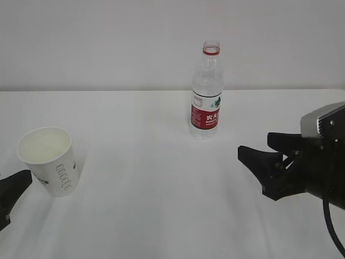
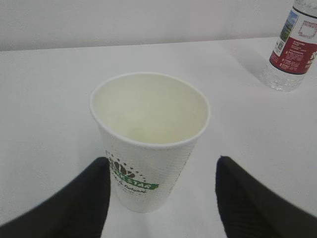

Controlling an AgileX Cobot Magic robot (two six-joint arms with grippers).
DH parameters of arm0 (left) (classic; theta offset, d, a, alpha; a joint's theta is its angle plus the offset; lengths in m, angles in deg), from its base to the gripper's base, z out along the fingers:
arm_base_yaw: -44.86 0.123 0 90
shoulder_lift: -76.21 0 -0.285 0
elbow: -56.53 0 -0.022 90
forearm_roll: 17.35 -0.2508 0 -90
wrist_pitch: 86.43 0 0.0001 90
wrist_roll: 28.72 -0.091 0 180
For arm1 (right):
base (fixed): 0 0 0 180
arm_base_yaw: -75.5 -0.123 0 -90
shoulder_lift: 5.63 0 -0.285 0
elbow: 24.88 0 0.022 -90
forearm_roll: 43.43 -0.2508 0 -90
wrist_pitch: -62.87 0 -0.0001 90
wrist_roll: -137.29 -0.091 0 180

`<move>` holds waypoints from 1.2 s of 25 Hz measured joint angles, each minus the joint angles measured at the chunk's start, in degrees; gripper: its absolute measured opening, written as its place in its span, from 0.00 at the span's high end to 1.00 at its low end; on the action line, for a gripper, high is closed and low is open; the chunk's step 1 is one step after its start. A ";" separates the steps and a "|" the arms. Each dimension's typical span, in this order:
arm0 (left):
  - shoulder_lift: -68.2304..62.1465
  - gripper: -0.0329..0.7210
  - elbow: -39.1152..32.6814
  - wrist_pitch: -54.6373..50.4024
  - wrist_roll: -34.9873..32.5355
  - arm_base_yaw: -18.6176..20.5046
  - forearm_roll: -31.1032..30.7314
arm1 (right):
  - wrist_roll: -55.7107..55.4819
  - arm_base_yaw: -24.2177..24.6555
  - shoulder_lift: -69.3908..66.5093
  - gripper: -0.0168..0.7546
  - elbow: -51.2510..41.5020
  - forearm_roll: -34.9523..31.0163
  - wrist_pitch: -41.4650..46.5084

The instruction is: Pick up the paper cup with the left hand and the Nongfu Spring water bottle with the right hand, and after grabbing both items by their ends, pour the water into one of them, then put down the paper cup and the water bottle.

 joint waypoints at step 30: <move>0.00 0.42 0.00 -0.42 0.13 0.00 0.12 | 11.91 0.00 -9.51 0.27 -7.29 -9.81 -20.72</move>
